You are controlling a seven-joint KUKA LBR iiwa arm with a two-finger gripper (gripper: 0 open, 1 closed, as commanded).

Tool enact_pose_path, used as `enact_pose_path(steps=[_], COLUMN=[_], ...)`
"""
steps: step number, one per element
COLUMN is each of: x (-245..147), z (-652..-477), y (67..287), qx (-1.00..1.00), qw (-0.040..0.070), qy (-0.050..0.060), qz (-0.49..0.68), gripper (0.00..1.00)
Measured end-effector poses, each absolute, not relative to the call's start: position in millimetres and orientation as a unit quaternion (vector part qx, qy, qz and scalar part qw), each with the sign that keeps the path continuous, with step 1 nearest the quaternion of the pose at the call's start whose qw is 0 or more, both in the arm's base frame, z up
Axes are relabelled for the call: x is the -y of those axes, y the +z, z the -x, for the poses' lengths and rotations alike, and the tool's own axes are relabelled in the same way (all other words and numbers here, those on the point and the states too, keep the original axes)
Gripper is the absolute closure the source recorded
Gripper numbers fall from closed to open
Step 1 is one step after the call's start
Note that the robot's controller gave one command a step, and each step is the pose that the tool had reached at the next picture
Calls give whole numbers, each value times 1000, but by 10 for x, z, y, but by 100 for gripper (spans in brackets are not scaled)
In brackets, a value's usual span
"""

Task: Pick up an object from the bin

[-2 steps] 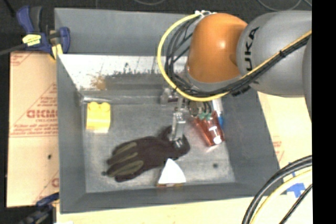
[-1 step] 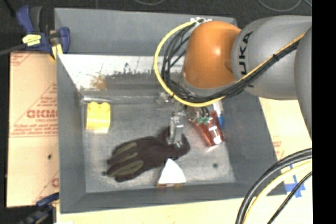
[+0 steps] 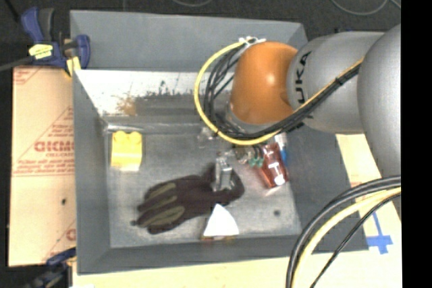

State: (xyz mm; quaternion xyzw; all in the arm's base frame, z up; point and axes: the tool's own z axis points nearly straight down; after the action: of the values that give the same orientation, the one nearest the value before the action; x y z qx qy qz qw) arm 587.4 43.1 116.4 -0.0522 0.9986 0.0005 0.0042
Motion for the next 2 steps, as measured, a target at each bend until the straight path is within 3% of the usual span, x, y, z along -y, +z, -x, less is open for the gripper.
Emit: enact_pose_path(steps=[1,2], x=[-410,-399], z=[-5792,-5856], y=[865,714], qx=[-1000,-999], qw=[2,6], qy=[0,1], qz=[5,-46], gripper=[0,100])
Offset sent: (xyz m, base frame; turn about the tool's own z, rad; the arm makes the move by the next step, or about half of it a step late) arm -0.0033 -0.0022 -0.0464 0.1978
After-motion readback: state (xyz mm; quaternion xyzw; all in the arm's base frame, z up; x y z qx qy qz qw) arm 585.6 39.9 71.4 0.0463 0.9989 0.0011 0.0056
